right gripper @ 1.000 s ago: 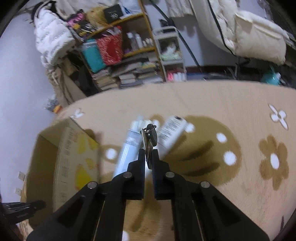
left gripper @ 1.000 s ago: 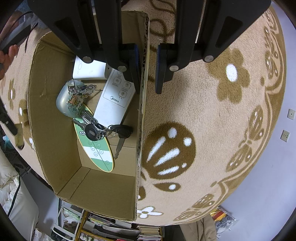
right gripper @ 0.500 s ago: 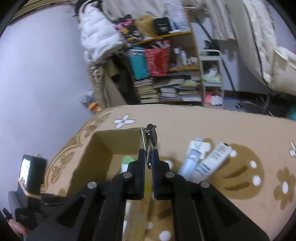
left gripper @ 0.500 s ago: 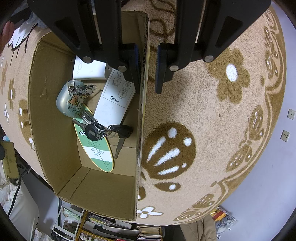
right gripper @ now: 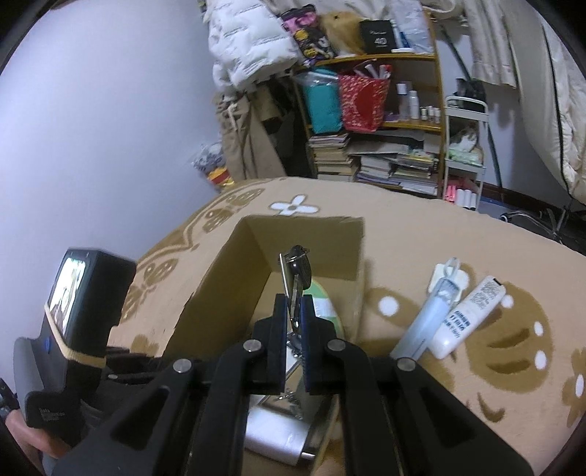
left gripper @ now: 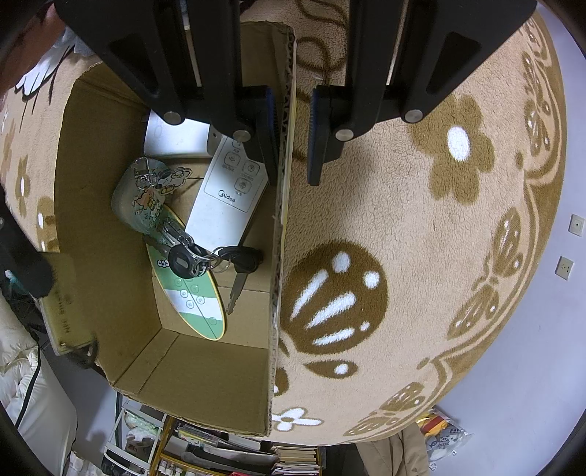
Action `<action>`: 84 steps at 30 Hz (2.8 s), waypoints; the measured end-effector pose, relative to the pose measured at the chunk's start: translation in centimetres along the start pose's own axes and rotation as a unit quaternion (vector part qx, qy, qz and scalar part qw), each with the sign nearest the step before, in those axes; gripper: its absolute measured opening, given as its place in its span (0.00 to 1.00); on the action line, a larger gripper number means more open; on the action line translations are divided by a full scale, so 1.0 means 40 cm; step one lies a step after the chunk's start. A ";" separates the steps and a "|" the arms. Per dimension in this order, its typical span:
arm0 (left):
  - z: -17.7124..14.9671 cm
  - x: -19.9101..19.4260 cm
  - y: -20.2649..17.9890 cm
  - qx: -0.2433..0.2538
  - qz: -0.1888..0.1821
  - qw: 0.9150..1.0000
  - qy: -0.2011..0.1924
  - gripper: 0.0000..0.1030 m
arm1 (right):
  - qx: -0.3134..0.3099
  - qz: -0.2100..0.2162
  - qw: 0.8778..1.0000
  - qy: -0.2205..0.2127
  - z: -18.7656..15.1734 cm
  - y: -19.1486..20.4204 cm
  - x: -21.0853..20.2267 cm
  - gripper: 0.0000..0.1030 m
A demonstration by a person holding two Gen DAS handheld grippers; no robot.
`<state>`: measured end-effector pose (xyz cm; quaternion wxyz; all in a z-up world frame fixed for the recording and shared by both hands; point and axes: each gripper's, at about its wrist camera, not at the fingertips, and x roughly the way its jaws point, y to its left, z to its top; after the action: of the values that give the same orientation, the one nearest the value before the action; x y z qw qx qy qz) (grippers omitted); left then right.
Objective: Organize rigid objects
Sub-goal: 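Carry the AIMA tag keys into the box and release them, then move the right gripper to the light-blue bottle and grasp it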
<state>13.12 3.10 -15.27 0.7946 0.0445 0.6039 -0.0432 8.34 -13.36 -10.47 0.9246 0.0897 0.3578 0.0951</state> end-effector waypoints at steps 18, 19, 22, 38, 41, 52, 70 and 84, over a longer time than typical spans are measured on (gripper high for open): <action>-0.001 0.001 0.000 -0.003 -0.004 1.000 0.000 0.13 | -0.008 -0.024 0.999 0.025 -0.014 0.003 0.029 0.08; -0.001 0.002 -0.002 -0.004 -0.004 1.000 0.000 0.13 | -0.008 -0.025 0.999 0.024 -0.014 0.004 0.029 0.08; -0.001 0.001 -0.002 -0.003 -0.004 1.000 0.000 0.13 | 0.001 -0.020 1.000 0.017 -0.009 -0.003 0.019 0.09; 0.001 -0.002 0.002 -0.004 -0.004 1.000 0.001 0.13 | 0.042 -0.098 0.994 -0.024 0.045 -0.107 -0.017 0.89; 0.001 -0.007 0.001 -0.001 -0.002 1.000 -0.004 0.13 | 0.058 -0.113 0.992 -0.024 0.042 -0.135 -0.005 0.91; 0.006 -0.010 0.005 0.000 -0.001 1.000 -0.005 0.13 | 0.050 -0.152 0.987 -0.007 0.086 -0.209 0.042 0.92; 0.006 -0.006 0.004 -0.003 -0.005 1.000 -0.003 0.13 | 0.114 -0.114 0.986 0.046 0.031 -0.325 0.139 0.76; 0.005 -0.002 0.003 -0.005 -0.007 1.000 -0.001 0.13 | 0.137 -0.107 0.979 0.103 -0.041 -0.327 0.237 0.53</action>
<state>13.31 3.20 -15.14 0.7952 0.0362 0.6036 -0.0457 15.58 -23.56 -20.86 0.8665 0.1664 0.4685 -0.0454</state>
